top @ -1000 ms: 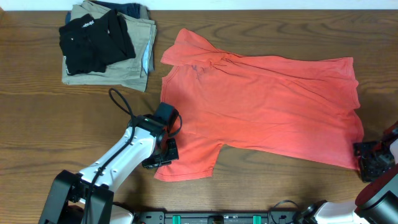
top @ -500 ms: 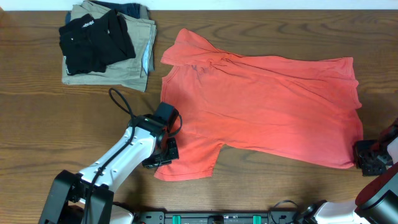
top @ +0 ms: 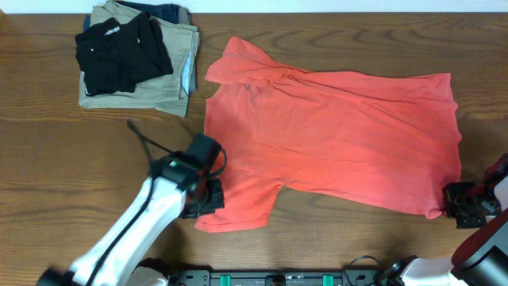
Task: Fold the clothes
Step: 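Pull the bottom corners outward with both grippers to smooth the T-shirt, then lift the bottom hem with both grippers and fold it up toward the collar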
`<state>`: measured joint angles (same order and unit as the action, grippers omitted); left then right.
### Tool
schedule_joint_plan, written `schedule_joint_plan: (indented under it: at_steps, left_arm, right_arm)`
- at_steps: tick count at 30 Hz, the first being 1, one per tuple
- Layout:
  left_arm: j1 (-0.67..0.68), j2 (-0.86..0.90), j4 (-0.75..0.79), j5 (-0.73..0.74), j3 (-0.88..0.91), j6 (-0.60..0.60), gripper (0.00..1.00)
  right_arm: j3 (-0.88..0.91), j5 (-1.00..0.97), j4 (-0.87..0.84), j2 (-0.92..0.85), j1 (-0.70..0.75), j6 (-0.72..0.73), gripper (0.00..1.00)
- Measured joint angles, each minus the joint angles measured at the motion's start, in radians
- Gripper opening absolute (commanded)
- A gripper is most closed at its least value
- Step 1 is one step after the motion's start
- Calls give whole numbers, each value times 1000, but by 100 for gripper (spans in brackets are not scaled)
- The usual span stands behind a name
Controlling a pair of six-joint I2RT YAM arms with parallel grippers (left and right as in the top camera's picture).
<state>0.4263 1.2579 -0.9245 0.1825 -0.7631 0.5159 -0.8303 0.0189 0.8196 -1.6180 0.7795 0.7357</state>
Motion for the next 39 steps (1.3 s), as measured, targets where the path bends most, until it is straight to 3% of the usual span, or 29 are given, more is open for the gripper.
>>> schedule_joint_plan:
  at_steps: [7, 17, 28, 39]
  left_arm:
    - [54, -282, -66, 7, -4, 11, 6]
    - [213, -525, -242, -65, -29, 230, 6]
    - [315, -506, -233, -320, -61, 365, 6]
    - [316, -206, 128, -583, -60, 370, 6]
  right_arm:
    - [-15, 36, 90, 145, 0, -69, 1]
    - [-124, 46, 203, 365, -29, -116, 1]
    - [-135, 40, 184, 399, -66, -119, 1]
    - [-136, 45, 22, 377, -163, -100, 1]
